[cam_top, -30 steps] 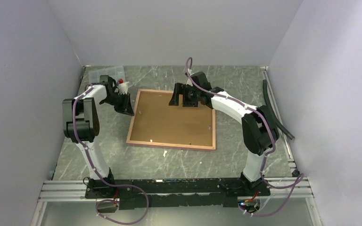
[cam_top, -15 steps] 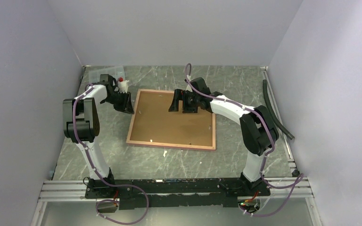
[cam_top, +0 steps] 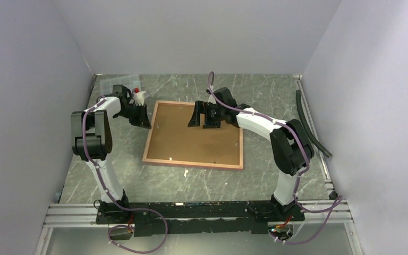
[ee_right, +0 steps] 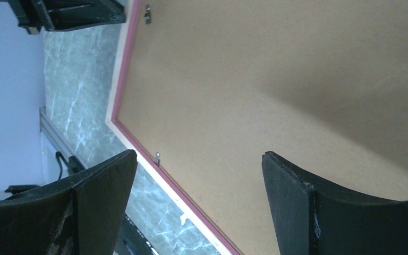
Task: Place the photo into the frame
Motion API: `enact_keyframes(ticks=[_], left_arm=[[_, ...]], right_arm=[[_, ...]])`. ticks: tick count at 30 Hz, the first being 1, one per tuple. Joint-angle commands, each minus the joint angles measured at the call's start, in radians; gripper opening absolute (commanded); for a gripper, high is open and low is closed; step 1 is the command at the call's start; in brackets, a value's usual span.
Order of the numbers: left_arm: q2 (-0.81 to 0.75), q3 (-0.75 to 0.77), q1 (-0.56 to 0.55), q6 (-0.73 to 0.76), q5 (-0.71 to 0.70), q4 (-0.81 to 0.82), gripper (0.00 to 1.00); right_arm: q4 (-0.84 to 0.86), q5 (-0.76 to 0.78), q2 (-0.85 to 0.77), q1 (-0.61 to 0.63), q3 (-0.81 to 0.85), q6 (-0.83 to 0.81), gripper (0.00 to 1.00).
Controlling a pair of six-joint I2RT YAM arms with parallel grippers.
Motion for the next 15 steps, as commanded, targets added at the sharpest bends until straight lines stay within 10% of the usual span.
enact_keyframes(ticks=[1,15], left_arm=[[-0.018,-0.080,-0.048,0.021,0.054,-0.026,0.12],[-0.043,-0.181,-0.097,0.068,0.145,-0.073,0.09]], right_arm=[[0.057,-0.095,0.011,0.008,0.058,-0.025,0.91],[0.092,-0.196,0.135,0.084,0.109,-0.082,0.89]])
